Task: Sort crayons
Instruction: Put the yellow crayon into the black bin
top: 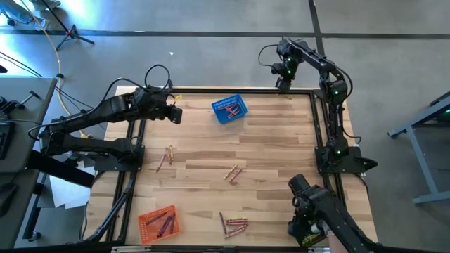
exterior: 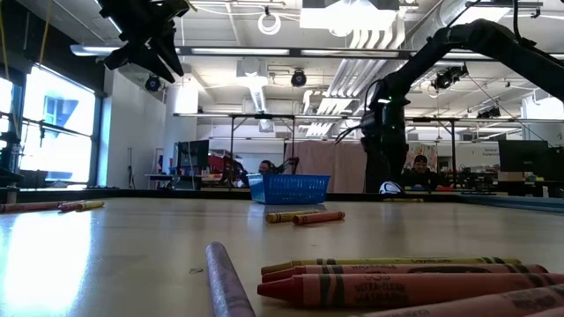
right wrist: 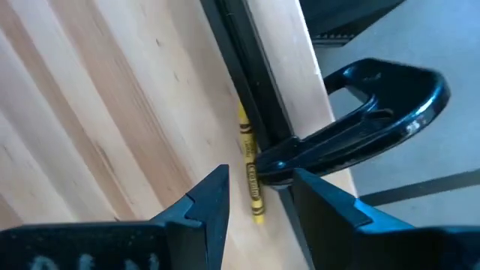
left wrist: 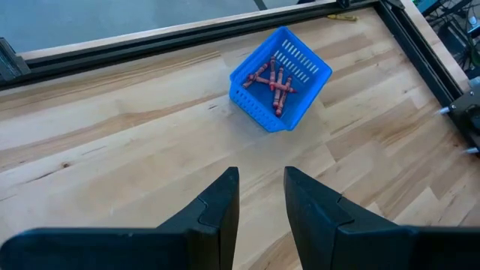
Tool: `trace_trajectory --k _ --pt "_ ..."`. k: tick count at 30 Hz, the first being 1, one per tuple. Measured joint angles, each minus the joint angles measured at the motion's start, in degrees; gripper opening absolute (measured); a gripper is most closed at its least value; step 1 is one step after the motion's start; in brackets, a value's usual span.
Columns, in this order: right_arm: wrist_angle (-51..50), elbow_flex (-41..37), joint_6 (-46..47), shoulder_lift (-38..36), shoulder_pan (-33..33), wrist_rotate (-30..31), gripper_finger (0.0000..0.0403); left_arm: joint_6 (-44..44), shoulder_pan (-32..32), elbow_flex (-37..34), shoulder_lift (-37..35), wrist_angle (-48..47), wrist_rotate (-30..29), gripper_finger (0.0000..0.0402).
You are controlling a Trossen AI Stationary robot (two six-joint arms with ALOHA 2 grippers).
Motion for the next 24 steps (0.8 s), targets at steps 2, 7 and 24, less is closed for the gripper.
trace_trajectory --k 2,7,24 --pt "0.1 0.0 3.0 0.0 0.0 -0.4 0.0132 0.0 0.0 0.0 0.0 0.0 0.0 0.0094" --pt "2.0 -6.2 5.2 -4.1 1.6 -2.5 0.0132 0.0 0.0 0.0 0.0 0.0 0.0 0.0094" --pt "32.9 -36.9 22.4 -26.6 3.4 3.2 0.0133 2.2 0.0 0.0 0.0 0.0 -0.4 0.0094"
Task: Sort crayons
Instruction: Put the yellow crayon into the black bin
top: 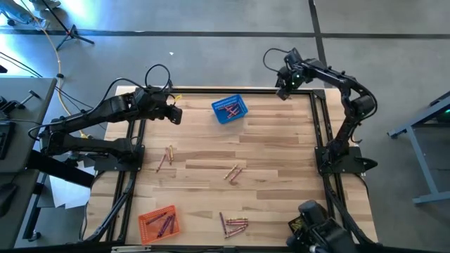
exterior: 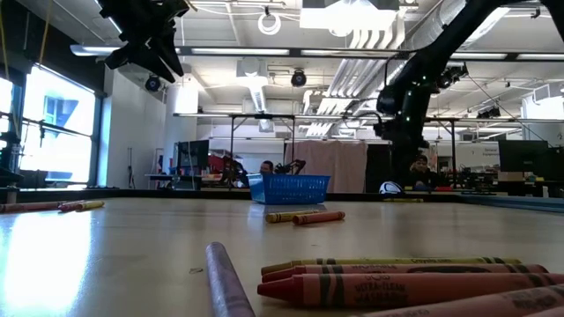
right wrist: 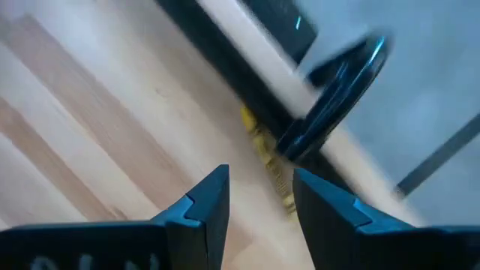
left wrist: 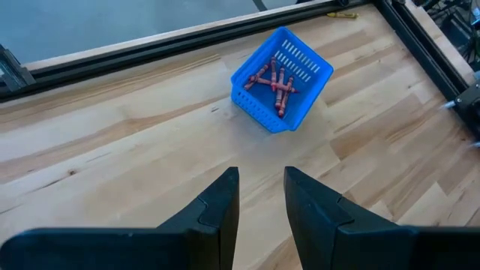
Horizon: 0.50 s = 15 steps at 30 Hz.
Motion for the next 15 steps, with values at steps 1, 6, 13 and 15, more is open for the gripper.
trace_trajectory --k 1,6,13,15 --pt "-1.1 0.0 1.4 0.7 -0.3 0.1 0.0133 -0.3 0.0 0.0 0.0 0.0 0.0 0.0094" --pt "-4.4 0.0 0.1 2.2 -0.9 7.0 0.0133 -0.8 0.0 0.0 0.0 0.1 0.0 0.0094" --pt "-6.3 0.0 -3.9 4.8 -0.8 9.9 0.0133 -0.8 0.0 0.0 0.0 2.0 0.0 0.0094" --pt "-5.8 0.0 -3.9 5.6 -0.9 10.5 0.0133 -0.8 0.0 0.0 0.0 3.3 0.0 0.0094"
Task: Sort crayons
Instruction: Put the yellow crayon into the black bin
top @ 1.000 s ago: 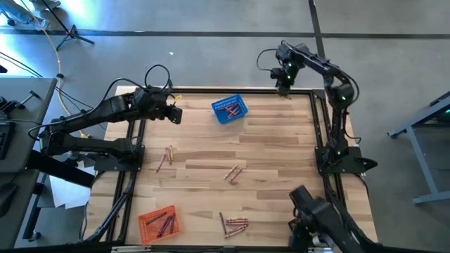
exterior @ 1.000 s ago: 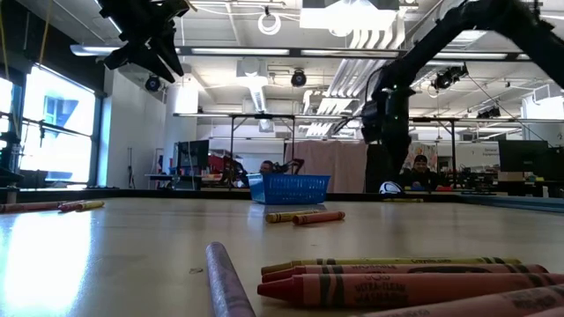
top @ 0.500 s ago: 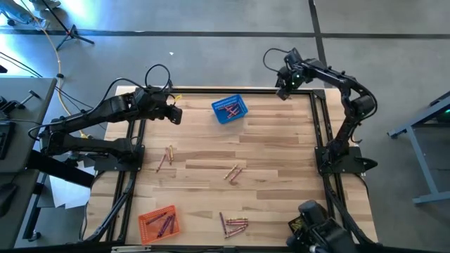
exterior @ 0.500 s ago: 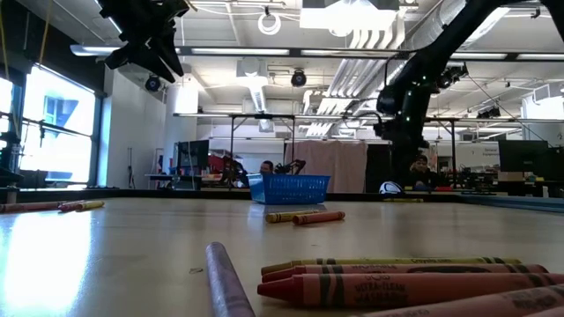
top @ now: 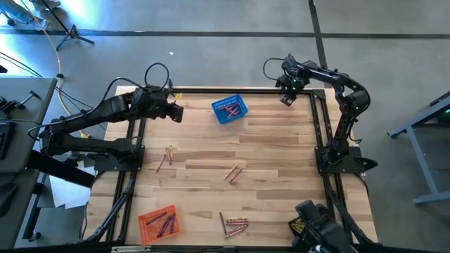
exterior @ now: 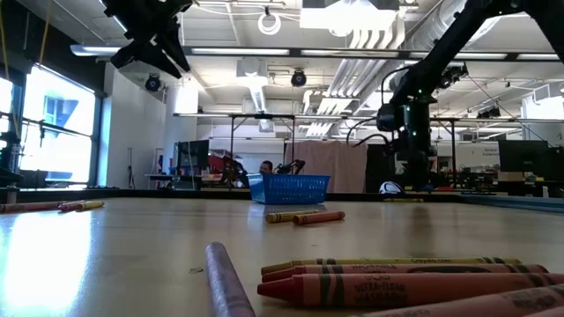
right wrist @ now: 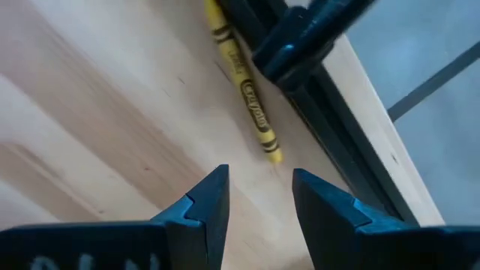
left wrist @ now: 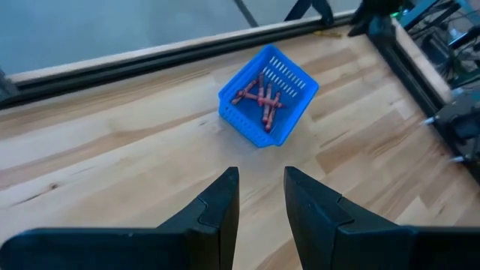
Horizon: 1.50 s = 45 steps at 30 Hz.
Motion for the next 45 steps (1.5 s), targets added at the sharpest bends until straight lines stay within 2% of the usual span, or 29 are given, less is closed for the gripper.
trace_trajectory --k 8,21,38,45 --pt "1.3 0.0 0.0 3.2 0.0 -0.1 0.0133 0.0 0.0 0.0 0.0 0.7 0.0 0.0094" --pt "4.4 0.0 -0.2 3.9 -0.3 -0.5 0.0133 -0.9 0.0 0.0 0.0 0.7 0.0 0.0094" --pt "2.6 0.7 -2.2 5.9 -0.8 -5.1 0.0132 -1.5 0.0 0.0 0.0 0.7 0.0 0.0094" --pt "1.7 0.7 -3.0 6.0 -0.8 -7.1 0.0102 -1.6 0.0 0.0 0.0 0.7 0.0 0.0094"
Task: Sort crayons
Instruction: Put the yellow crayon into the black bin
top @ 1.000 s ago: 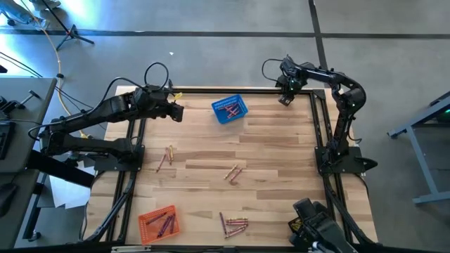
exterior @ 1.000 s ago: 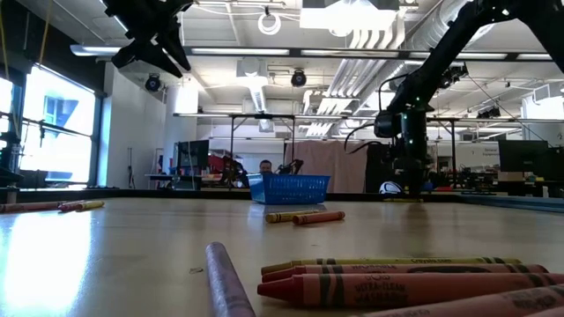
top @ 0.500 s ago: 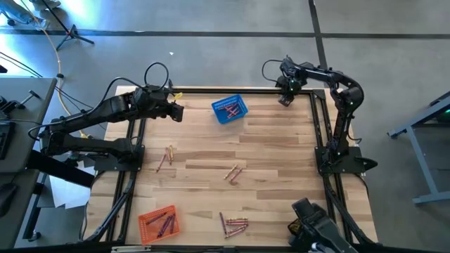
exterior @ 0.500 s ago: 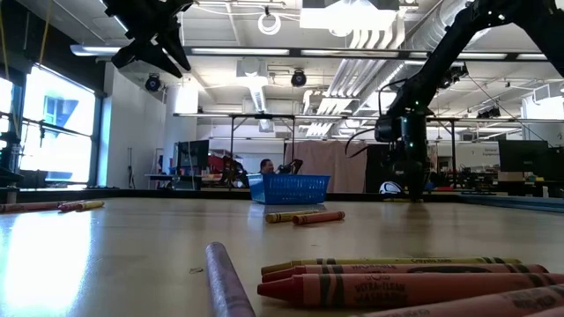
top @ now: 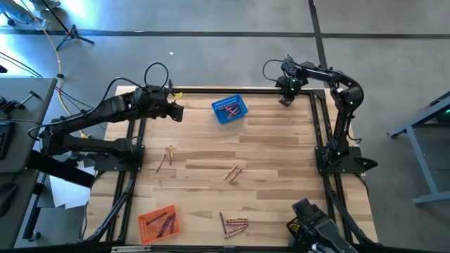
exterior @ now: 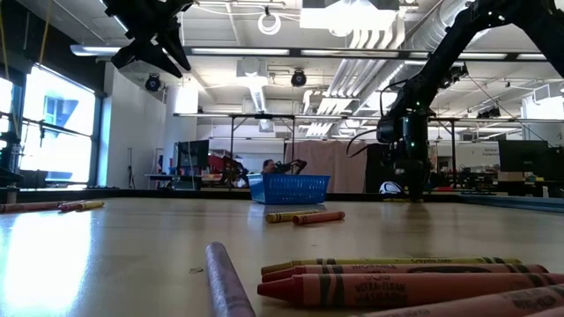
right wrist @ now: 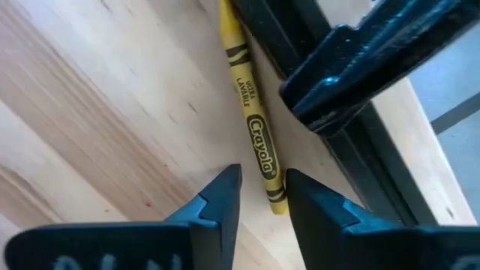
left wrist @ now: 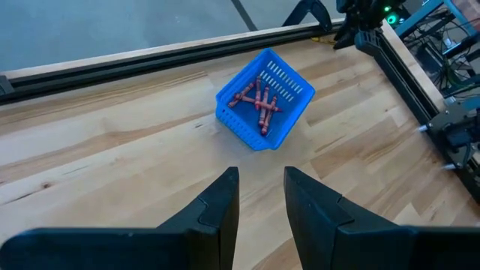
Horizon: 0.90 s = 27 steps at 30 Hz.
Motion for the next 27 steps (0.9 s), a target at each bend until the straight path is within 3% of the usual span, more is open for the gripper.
trace_trajectory --k 5,8,23,27 --pt "-1.9 0.8 0.0 0.1 0.1 -0.9 0.0080 -0.7 0.0 0.0 0.0 0.0 0.0 0.0094" --pt "-6.3 2.2 0.3 0.5 0.3 -2.4 0.0079 -0.8 0.0 0.0 0.0 0.0 0.0 0.0094" --pt "-9.1 4.7 2.5 0.3 0.3 -1.1 0.0079 -0.9 0.0 0.0 0.0 -0.1 0.0 0.0094" --pt "-13.0 4.7 7.0 0.3 0.6 -6.7 0.0081 -0.9 0.0 0.0 0.0 -0.1 0.0 0.0094"
